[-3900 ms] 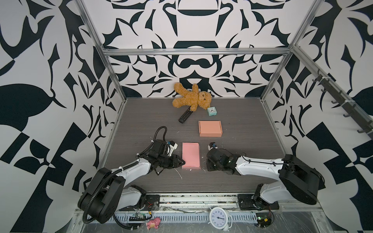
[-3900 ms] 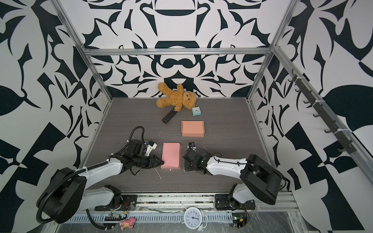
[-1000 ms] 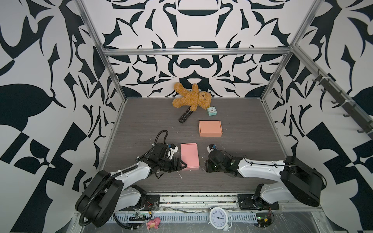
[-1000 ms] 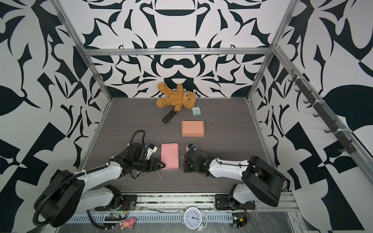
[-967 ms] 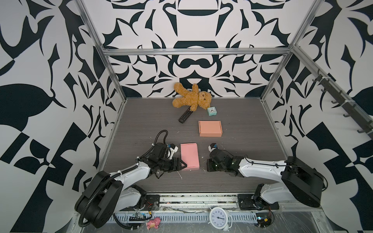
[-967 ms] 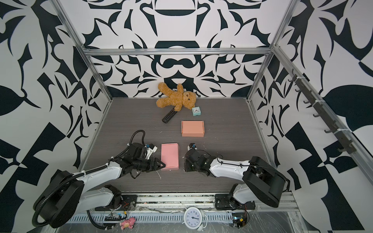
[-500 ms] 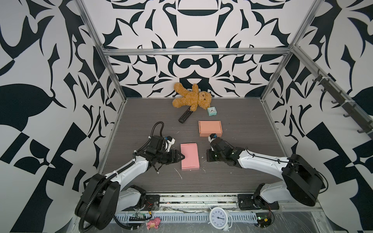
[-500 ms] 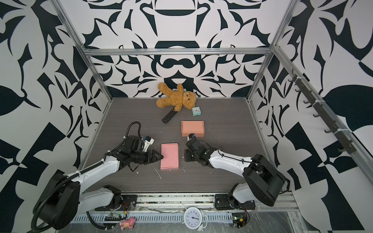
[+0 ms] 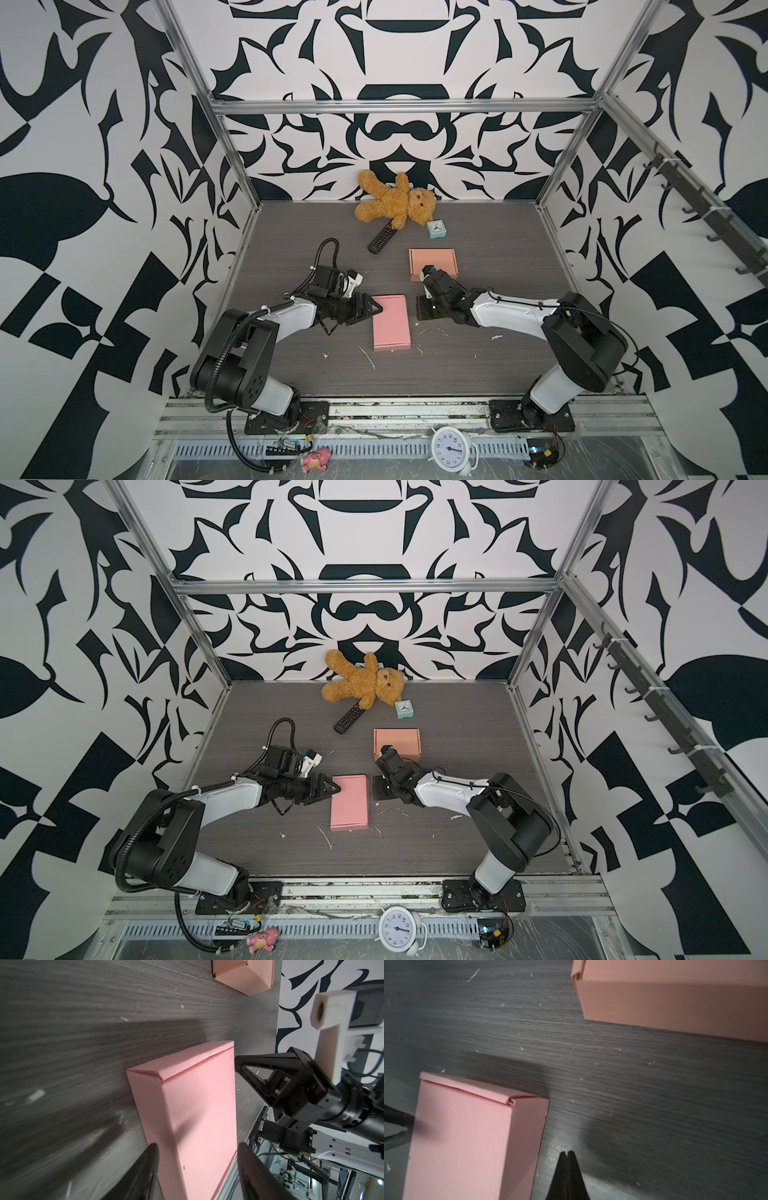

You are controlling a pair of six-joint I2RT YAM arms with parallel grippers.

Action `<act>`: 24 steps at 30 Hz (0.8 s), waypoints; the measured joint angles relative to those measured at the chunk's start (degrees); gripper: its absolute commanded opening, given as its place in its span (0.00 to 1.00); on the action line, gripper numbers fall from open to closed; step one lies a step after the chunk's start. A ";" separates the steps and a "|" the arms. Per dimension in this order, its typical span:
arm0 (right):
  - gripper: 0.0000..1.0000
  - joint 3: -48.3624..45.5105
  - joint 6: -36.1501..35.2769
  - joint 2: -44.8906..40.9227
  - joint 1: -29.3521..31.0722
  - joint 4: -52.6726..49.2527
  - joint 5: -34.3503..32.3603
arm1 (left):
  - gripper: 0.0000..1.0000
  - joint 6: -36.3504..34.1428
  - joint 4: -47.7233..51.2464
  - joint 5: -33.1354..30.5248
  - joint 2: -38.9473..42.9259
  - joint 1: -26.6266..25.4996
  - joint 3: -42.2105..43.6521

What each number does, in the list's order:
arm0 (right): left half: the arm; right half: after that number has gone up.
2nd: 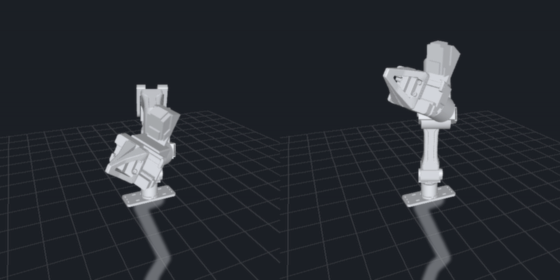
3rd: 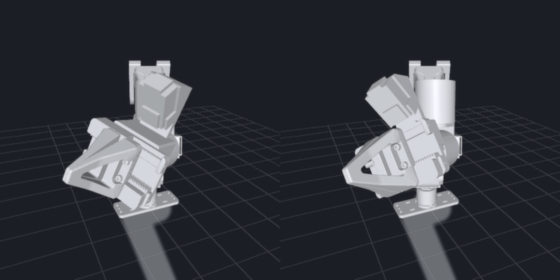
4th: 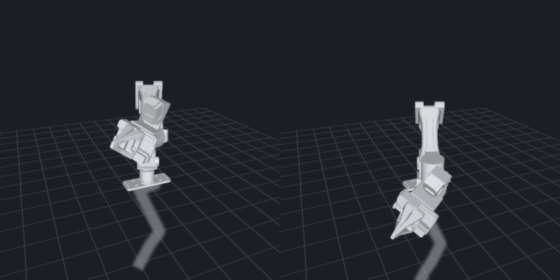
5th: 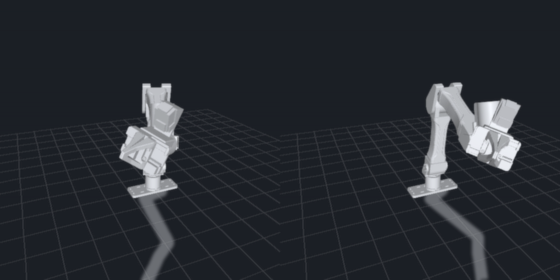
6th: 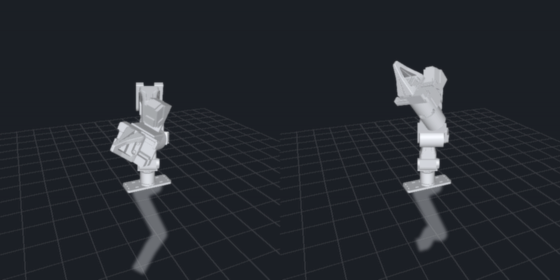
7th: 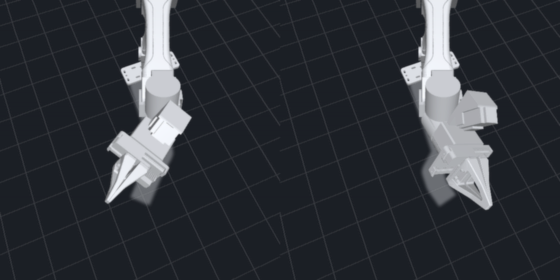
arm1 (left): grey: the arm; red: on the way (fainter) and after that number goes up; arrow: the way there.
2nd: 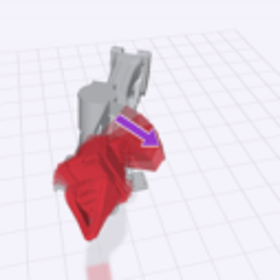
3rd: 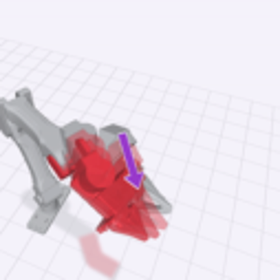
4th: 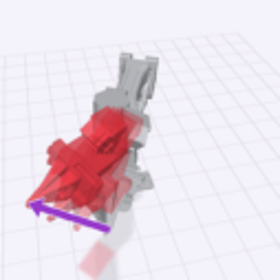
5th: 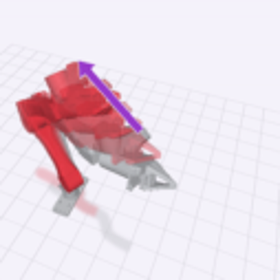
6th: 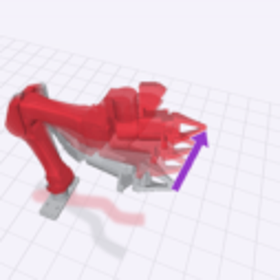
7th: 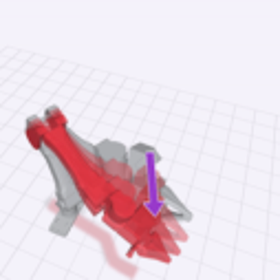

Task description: Fold the paper box

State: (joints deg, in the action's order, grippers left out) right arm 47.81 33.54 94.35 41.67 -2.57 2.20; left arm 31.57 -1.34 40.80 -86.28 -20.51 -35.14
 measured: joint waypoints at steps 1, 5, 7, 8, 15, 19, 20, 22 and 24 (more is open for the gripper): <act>0.02 0.24 0.00 0.52 -0.04 0.17 0.24 | 0.61 0.07 -0.31 0.20 -0.28 0.02 -0.02; 0.01 1.20 0.22 2.97 -0.09 1.20 1.40 | 0.60 0.48 -1.92 1.01 -1.86 0.02 -0.70; 0.01 1.22 0.50 3.67 -0.09 1.60 1.73 | 0.59 0.79 -3.17 1.31 -2.69 0.02 -0.87; 0.01 1.22 0.59 3.98 -0.09 1.70 1.92 | 0.59 1.01 -3.58 1.51 -3.02 0.02 -0.87; 0.01 1.90 1.44 5.90 -0.09 4.44 3.52 | 0.58 1.90 -5.70 2.16 -3.89 -0.20 -0.87; 0.00 2.05 2.12 6.34 -0.24 5.40 3.80 | 0.57 2.12 -5.86 2.12 -4.07 -0.57 -0.87; 0.01 2.08 2.27 6.40 -0.24 5.49 3.80 | 0.57 2.12 -5.97 2.10 -4.13 -0.66 -0.87; 0.00 2.16 2.43 6.56 -0.24 5.68 3.80 | 0.57 2.14 -6.16 2.10 -4.31 -0.79 -0.87; 0.00 2.47 2.58 6.78 -0.22 5.75 3.80 | 0.57 2.16 -6.27 2.08 -4.55 -0.90 -0.87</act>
State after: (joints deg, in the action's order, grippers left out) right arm 50.28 36.12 101.12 41.45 3.18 6.00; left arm 33.74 -7.62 42.87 -90.83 -21.41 -36.01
